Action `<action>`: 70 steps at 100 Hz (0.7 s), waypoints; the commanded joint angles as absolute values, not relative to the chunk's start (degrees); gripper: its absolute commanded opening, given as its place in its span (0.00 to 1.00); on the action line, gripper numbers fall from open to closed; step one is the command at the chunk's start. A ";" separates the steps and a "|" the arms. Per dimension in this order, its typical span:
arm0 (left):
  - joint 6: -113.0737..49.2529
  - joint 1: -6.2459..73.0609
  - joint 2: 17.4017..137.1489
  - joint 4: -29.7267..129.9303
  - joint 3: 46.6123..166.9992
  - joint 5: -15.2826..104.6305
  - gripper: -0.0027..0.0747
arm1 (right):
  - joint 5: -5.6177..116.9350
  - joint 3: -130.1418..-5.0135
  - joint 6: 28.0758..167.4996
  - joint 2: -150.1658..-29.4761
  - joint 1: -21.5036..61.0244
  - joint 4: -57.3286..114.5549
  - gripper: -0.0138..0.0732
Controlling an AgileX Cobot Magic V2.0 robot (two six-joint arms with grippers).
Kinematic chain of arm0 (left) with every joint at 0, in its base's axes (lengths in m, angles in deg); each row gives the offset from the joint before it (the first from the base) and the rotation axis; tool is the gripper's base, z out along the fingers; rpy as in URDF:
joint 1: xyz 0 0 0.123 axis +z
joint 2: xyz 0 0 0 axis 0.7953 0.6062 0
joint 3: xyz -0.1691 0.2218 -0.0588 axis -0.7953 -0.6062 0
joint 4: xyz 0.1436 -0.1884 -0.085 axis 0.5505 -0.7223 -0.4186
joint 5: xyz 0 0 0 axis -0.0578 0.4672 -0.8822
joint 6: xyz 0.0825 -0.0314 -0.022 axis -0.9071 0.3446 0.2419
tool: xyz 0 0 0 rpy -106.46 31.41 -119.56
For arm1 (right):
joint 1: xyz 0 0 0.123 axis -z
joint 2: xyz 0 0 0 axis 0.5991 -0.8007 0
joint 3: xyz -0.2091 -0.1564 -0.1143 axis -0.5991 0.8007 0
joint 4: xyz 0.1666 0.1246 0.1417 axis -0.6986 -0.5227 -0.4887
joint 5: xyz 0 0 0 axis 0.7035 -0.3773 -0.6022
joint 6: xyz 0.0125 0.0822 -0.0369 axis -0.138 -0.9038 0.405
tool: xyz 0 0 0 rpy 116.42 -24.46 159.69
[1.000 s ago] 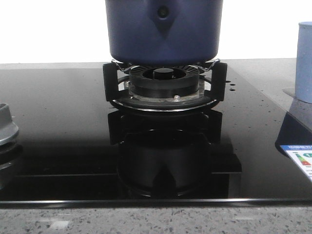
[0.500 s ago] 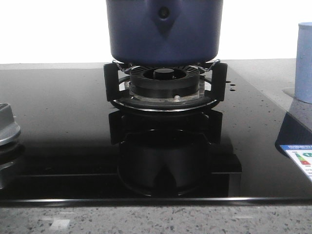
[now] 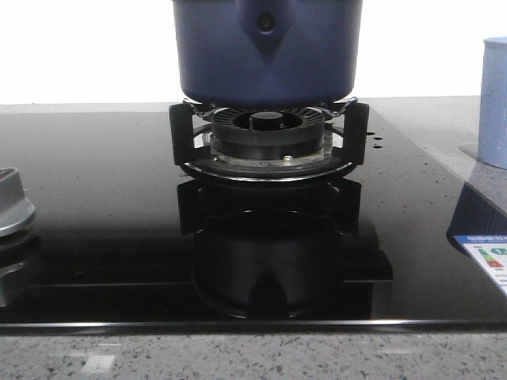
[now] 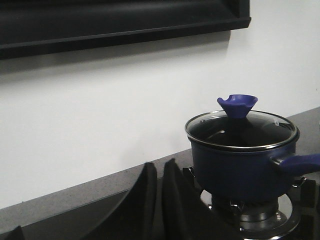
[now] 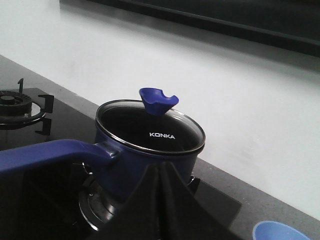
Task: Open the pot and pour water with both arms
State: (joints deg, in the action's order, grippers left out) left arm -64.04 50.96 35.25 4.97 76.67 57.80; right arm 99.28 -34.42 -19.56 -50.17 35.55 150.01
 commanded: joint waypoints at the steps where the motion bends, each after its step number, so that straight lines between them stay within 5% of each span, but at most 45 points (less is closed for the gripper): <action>1: -61.98 50.82 30.94 2.04 74.25 55.12 0.01 | 96.30 -35.55 -19.84 -49.58 35.42 151.33 0.09; 70: -61.98 50.82 26.96 1.80 71.29 57.92 0.01 | 95.67 -35.42 -19.84 -49.49 35.42 151.33 0.09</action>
